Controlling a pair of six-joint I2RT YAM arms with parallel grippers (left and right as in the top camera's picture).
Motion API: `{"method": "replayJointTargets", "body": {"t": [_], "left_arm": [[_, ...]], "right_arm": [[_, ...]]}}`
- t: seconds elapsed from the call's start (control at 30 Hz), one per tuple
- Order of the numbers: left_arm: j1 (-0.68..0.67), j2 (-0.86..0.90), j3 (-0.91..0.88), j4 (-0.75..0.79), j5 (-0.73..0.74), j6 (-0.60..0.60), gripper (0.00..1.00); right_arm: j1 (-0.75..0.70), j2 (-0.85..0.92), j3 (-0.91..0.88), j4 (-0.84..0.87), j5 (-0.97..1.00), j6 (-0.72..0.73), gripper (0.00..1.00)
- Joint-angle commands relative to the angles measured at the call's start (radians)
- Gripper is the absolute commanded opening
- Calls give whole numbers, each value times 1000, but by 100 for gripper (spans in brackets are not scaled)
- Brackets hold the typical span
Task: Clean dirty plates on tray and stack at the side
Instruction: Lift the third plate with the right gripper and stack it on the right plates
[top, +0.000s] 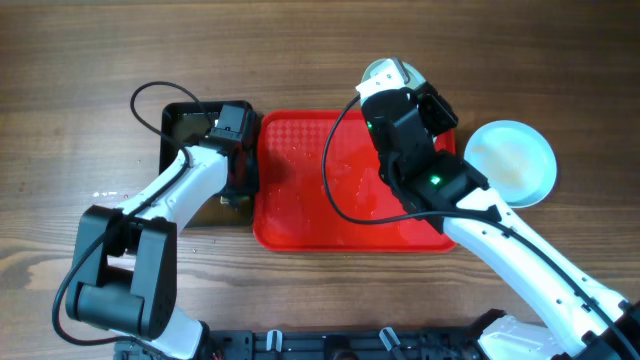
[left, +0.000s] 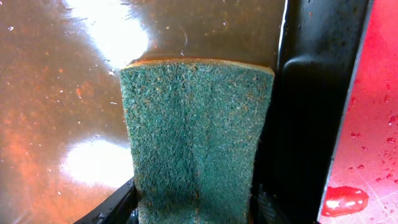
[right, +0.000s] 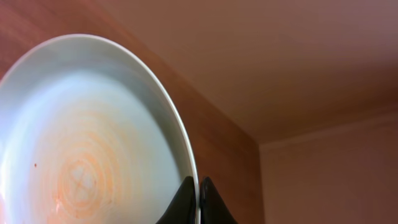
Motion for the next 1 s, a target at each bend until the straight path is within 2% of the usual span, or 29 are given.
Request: {"method": "replayJointTargets", "body": {"t": [0.0,0.07,0.1,0.17,0.2,0.27,0.33,0.37,0.47,0.57,0.8,0.97], "left_arm": [[-1,0,20,5,23,-2,50],[-1,0,20,4,23,-2,50],[-1,0,20,4,23,-2,50],[-1,0,20,4,23,-2,50],[-1,0,20,4,23,-2,51],[-1,0,20,4,23,-2,51],[-1,0,20,4,23,-2,52],[-1,0,20,4,23,-2,52],[-1,0,20,4,23,-2,53],[-1,0,20,4,23,-2,55],[-1,0,20,4,23,-2,55],[-1,0,20,4,23,-2,55]], "right_arm": [[9,-2,1,9,-3,-90,4],[-1,-2,1,31,68,-31,4],[-4,-2,1,34,56,26,4],[-5,0,1,0,-13,19,4],[-10,0,1,-5,-9,61,4],[-38,0,1,-11,-11,185,4],[-99,0,1,-68,-99,370,4],[-118,0,1,-91,-131,411,4],[-238,0,1,-207,-270,617,5],[-444,0,1,-319,-466,795,4],[-829,0,0,-409,-801,878,4],[-986,0,-34,-436,-812,874,5]]}}
